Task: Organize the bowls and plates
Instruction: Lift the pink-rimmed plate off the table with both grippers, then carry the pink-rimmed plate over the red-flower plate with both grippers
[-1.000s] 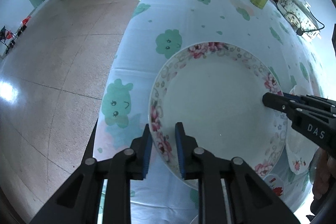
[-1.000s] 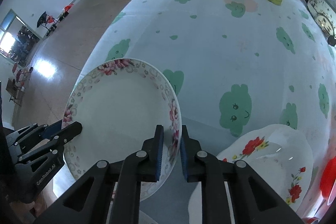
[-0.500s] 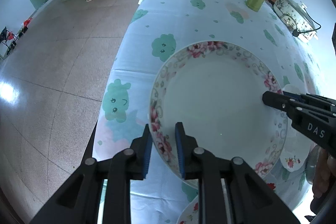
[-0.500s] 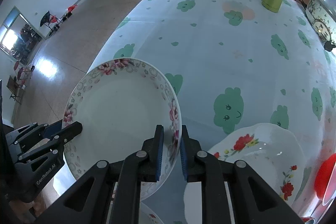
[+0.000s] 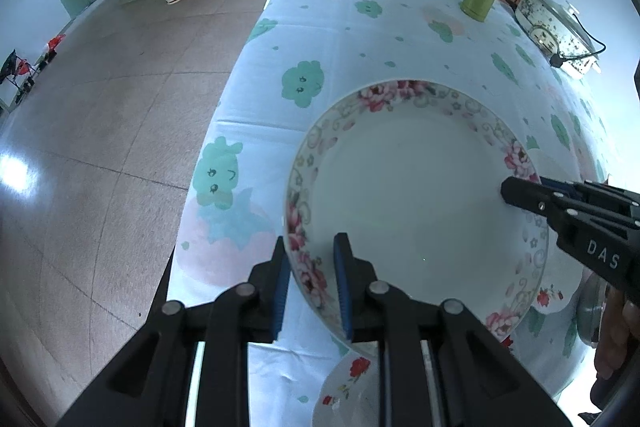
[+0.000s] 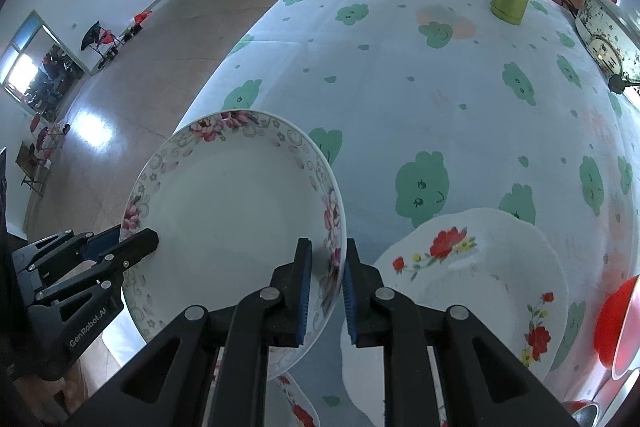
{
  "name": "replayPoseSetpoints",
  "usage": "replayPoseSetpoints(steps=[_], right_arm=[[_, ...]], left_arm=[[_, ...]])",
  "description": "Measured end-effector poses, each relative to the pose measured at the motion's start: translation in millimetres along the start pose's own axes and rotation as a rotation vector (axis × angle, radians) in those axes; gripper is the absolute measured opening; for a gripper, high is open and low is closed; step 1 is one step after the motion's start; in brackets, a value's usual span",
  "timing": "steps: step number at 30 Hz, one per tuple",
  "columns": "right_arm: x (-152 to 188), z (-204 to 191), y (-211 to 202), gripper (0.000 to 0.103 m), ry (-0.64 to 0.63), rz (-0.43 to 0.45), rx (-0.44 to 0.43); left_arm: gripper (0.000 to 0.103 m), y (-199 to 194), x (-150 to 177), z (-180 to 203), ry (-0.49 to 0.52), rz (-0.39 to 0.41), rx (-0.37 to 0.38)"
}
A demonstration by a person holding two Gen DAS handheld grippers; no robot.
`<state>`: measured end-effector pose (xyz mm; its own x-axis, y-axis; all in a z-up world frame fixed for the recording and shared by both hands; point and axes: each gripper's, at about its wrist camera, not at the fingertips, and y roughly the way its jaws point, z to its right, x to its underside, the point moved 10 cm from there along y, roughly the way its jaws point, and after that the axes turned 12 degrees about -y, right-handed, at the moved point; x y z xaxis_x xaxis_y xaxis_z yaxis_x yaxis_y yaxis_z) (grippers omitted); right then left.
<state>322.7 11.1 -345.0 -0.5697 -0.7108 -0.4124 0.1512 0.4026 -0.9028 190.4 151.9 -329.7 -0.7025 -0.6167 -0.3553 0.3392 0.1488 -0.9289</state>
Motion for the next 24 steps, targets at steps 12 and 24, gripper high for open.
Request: replayPoseSetpoints(steps=[12,24], right_arm=[[14.6,-5.2,-9.0,0.016,-0.028,0.010,-0.007],[33.1,-14.8,-20.2,0.016,-0.048,0.019,-0.021]], left_arm=[[0.019,-12.3,16.5,-0.3,-0.016,0.012,-0.008],[0.019,-23.9,34.6,-2.0,-0.032,0.021,-0.019]])
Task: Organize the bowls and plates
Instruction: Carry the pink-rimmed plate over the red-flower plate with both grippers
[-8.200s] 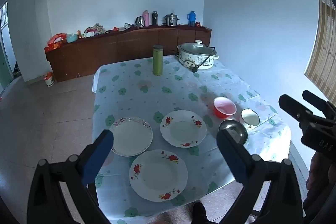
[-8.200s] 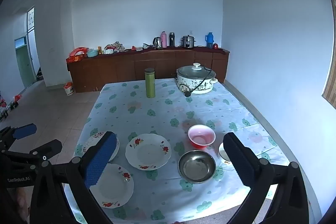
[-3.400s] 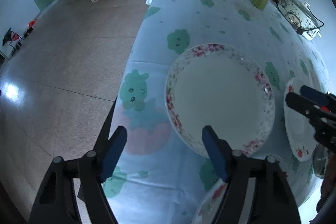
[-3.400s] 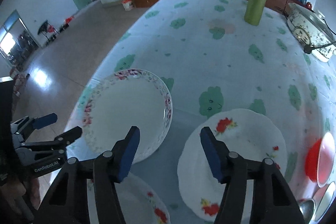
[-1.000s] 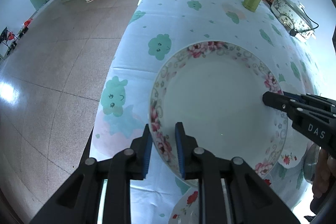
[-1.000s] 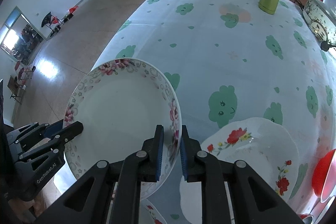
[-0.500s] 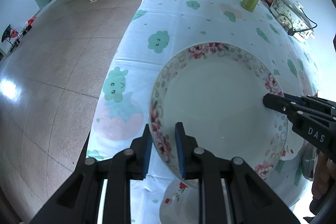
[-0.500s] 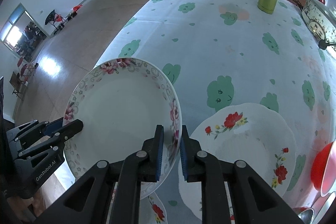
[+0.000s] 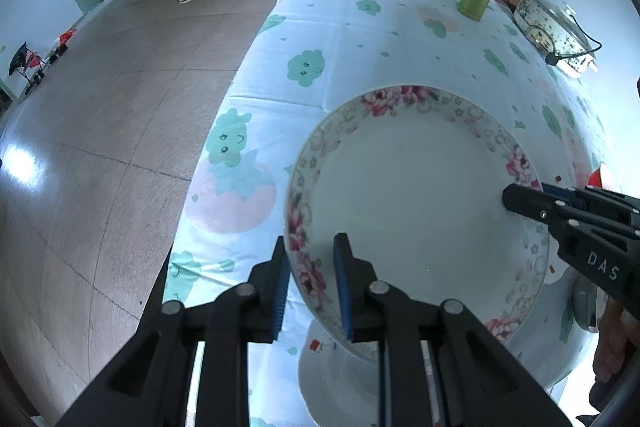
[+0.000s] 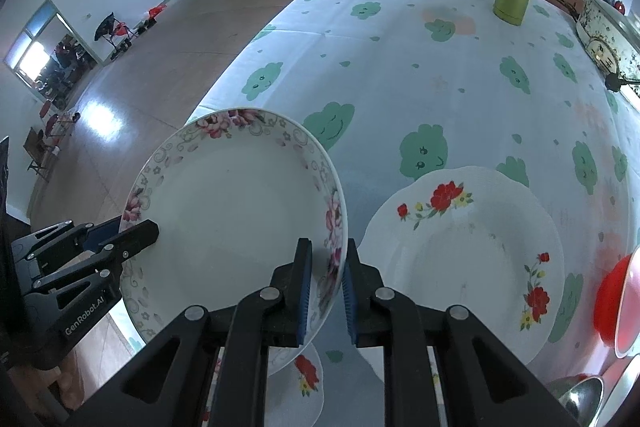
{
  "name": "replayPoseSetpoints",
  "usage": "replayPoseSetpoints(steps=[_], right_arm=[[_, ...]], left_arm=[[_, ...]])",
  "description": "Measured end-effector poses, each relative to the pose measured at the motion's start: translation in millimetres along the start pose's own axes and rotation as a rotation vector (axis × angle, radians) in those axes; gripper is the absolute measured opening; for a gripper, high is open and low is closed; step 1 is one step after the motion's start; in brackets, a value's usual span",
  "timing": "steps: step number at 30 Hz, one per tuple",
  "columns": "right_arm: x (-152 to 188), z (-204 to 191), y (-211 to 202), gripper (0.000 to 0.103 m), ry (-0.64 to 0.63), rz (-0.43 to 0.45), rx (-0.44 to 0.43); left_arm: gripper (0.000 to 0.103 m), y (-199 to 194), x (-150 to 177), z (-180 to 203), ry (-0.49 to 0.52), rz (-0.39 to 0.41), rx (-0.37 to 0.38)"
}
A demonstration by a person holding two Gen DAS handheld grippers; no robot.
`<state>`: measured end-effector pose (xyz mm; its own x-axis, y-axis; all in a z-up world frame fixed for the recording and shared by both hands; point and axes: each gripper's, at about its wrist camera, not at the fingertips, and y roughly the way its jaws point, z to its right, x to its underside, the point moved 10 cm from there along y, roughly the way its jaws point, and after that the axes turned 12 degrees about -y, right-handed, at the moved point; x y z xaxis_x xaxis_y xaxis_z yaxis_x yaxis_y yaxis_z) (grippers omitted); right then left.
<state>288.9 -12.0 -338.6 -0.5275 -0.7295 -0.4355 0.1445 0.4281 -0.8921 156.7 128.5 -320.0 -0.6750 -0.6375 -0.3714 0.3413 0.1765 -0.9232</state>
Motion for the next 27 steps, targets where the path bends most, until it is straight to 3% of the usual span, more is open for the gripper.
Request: replayPoseSetpoints(steps=[27], right_arm=[[45.1,-26.1,-12.9,0.016,-0.044,-0.022,-0.025]], left_arm=[[0.019,-13.5,46.5,-10.1,-0.008,-0.012,-0.018]])
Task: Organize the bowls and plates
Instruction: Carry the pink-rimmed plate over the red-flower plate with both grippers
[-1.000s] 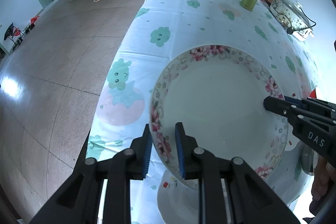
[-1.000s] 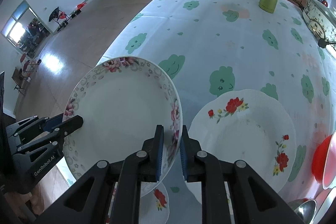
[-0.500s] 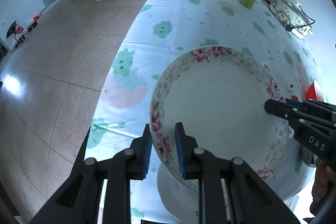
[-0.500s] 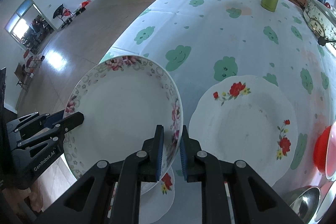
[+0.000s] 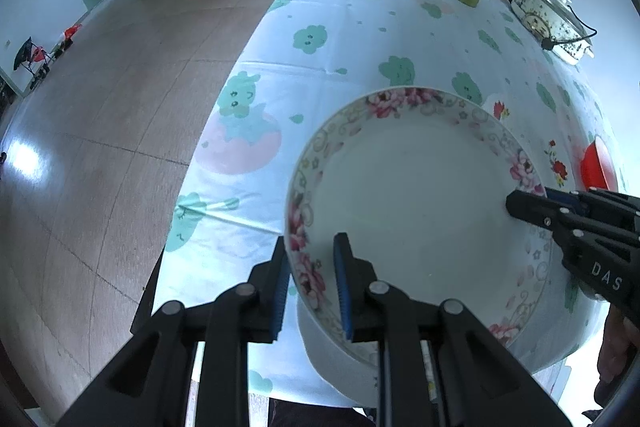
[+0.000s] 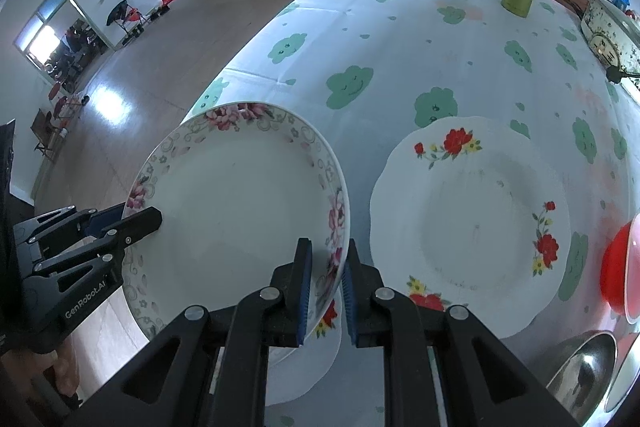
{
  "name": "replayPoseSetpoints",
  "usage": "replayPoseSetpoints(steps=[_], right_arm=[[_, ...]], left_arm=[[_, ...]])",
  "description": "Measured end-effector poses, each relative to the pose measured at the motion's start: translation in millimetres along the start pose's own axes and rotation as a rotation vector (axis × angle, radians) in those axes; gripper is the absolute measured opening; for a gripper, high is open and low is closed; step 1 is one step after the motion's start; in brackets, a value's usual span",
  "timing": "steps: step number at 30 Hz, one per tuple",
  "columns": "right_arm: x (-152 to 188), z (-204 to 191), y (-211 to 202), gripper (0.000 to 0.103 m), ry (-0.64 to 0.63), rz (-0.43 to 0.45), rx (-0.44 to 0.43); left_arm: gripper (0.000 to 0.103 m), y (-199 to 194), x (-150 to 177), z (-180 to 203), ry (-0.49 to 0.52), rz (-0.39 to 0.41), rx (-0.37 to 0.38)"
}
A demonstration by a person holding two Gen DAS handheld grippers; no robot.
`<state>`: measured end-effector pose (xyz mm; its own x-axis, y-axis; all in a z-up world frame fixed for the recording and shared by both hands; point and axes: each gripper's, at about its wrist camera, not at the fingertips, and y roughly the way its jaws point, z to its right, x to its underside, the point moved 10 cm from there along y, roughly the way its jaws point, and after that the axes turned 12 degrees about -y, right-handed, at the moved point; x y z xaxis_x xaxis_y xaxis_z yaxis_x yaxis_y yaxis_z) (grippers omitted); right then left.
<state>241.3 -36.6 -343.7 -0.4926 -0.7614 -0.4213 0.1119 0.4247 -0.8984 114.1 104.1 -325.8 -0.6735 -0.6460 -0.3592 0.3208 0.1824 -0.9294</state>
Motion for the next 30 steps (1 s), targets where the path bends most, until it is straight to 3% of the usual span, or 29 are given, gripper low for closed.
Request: replayPoseSetpoints(steps=[30], right_arm=[[40.6,-21.3,9.8,0.016,-0.048,-0.046,-0.029]], left_arm=[[0.019,2.3,49.1,-12.5,-0.050,-0.030,-0.027]])
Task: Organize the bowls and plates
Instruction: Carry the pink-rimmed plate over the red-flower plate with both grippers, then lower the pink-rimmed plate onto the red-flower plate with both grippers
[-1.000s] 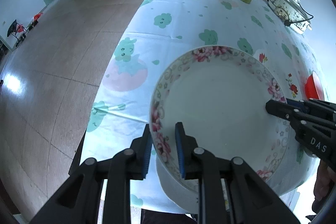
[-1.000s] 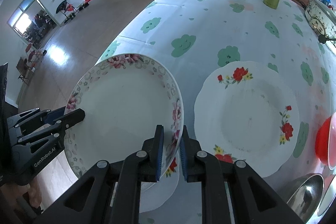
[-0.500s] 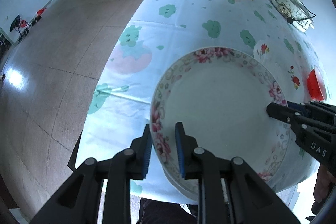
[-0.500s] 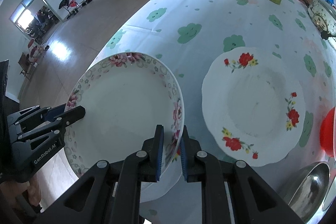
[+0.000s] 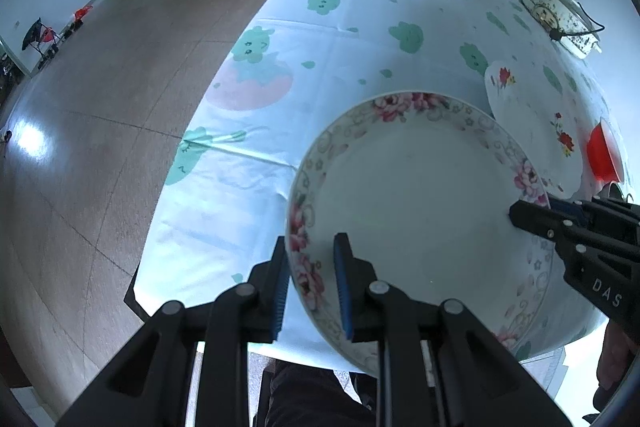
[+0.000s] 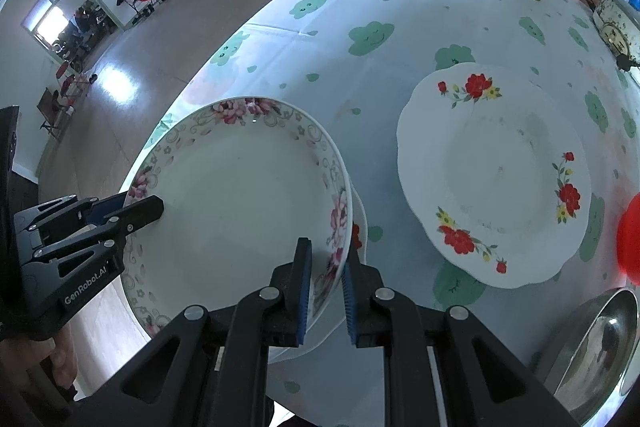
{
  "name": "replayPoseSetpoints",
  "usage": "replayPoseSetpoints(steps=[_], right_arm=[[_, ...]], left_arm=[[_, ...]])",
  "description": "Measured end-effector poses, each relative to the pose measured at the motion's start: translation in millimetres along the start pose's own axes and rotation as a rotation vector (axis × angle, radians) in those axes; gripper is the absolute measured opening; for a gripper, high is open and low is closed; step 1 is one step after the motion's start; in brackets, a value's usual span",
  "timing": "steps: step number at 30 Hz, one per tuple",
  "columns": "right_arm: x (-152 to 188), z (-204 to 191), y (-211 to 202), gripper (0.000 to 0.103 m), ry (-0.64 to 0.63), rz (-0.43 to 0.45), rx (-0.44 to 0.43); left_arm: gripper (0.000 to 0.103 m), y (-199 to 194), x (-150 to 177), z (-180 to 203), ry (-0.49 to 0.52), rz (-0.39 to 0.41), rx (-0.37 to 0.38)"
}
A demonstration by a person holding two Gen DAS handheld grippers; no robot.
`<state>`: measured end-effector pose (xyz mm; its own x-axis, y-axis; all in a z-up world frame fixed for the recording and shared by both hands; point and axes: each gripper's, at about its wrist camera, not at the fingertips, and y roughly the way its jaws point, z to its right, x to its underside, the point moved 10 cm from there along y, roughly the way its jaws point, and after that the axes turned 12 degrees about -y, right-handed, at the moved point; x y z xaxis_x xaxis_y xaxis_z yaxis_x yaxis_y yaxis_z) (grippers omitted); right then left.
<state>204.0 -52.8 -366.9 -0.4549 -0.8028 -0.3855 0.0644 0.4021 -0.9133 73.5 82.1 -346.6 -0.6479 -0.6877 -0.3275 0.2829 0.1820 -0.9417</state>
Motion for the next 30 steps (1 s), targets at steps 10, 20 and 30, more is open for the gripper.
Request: replayPoseSetpoints(steps=[10,20,30], right_arm=[[7.4,-2.4,4.9,0.016,-0.019,-0.012,0.000],[11.7,-5.1,12.1,0.016,-0.048,-0.023,-0.002],[8.5,-3.4,11.7,0.017,-0.077,-0.006,0.023]], left_arm=[[0.019,6.1,6.9,-1.8,-0.015,-0.020,-0.001],[0.019,15.3,8.0,-5.8,-0.038,-0.034,0.003],[0.019,16.0,8.2,-4.3,-0.022,-0.035,-0.006]])
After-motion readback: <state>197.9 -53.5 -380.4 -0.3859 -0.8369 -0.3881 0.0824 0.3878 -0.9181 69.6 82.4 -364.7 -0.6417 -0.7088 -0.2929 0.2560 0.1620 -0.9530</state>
